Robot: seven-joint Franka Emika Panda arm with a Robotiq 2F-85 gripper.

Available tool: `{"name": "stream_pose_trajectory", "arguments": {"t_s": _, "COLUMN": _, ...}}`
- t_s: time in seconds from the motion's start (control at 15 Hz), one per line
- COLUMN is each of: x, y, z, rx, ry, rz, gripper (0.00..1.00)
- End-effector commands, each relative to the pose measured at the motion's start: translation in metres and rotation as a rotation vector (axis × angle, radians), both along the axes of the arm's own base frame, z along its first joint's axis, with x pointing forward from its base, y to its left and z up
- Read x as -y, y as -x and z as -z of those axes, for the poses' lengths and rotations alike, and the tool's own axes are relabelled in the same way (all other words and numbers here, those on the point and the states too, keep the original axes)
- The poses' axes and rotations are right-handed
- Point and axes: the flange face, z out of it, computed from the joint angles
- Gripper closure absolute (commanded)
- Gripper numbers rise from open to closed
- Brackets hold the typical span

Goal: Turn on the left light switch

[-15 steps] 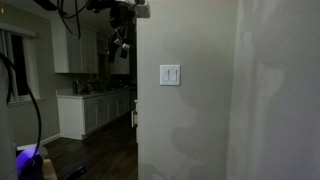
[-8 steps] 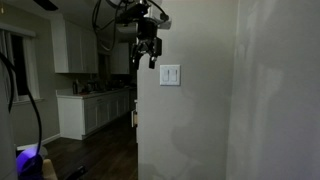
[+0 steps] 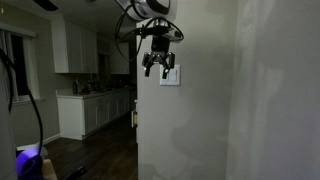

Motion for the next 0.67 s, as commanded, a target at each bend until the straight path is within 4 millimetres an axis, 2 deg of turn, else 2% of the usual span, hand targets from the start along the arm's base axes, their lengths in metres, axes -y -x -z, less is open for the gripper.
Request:
{"name": "stream_pose_trajectory", "arguments": {"t_s": 0.0, "x": -0.014, "y": -0.037, "z": 0.014, "rx": -0.028, "ry": -0.071, "rz": -0.110, "gripper": 0.00}}
{"name": "stream_pose_trajectory", "arguments": {"t_s": 0.33, "x": -0.025, "y": -0.064, "z": 0.030, "rx": -0.037, "ry": -0.099, "rz": -0.172, "gripper": 0.00}}
{"name": "stream_pose_trajectory", "arguments": {"t_s": 0.6, "x": -0.018, "y": -0.065, "z": 0.033, "rx": -0.010, "ry": -0.121, "rz": -0.169, "gripper": 0.00}}
